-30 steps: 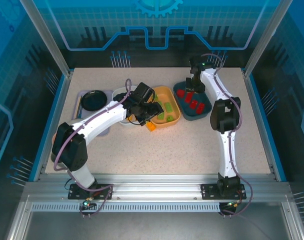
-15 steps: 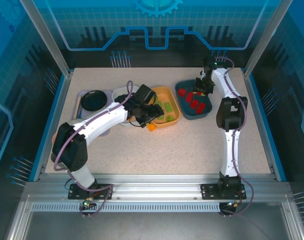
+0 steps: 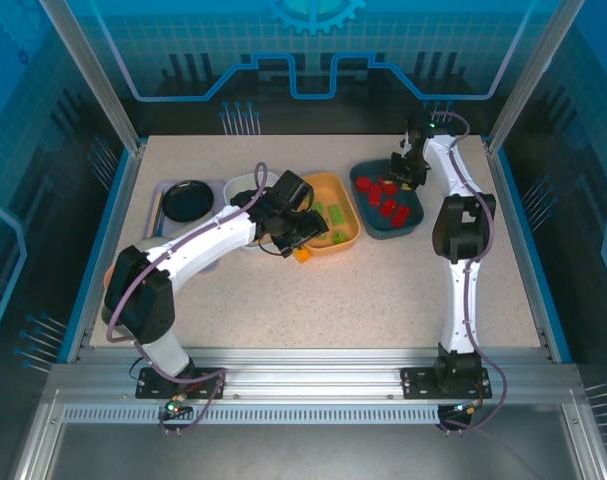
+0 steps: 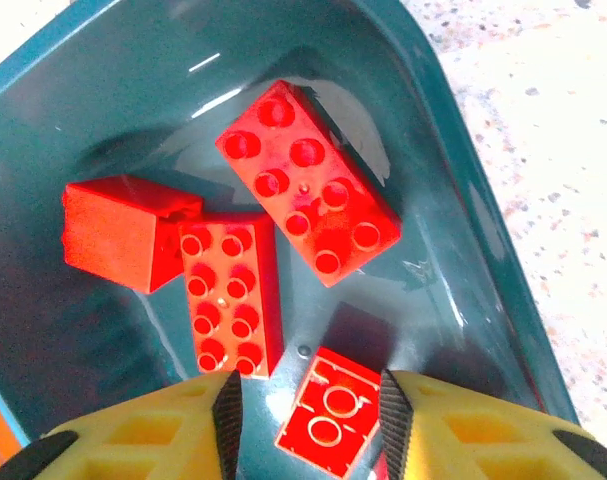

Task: Sort the legos into containers by color

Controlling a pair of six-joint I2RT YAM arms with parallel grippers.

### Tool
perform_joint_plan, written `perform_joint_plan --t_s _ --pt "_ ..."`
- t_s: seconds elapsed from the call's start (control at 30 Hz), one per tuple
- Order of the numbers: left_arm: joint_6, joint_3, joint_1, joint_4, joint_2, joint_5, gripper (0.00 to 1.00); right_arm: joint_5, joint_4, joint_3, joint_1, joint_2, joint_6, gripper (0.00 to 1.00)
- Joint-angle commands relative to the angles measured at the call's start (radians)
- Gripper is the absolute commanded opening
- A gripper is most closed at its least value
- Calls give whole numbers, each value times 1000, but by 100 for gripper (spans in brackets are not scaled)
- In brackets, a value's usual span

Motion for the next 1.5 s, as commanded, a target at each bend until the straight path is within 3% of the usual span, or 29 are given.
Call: perform_joint_plan --t_s 0.0,0.27,0.5,0.7,1.0,1.33,1.47 --pt "-62 -12 -3 -105 -20 -51 69 43 104 -146 53 -233 -19 39" --pt "-151 -72 -6 -36 86 -70 63 89 537 -911 308 -814 -1 42" --pt "-73 -67 -31 48 200 -106 66 9 553 -1203 394 -1053 60 44" --pt "-39 43 -30 21 297 -161 75 18 512 -1283 393 -1147 70 44" --pt "-19 167 0 -107 392 -244 72 0 496 -1296 383 -1183 60 45" --pt "-22 138 -18 -128 436 -272 62 -33 502 -1287 378 -1203 65 45" --pt "-4 157 -19 -124 447 -287 42 -34 492 -1274 378 -1208 67 45"
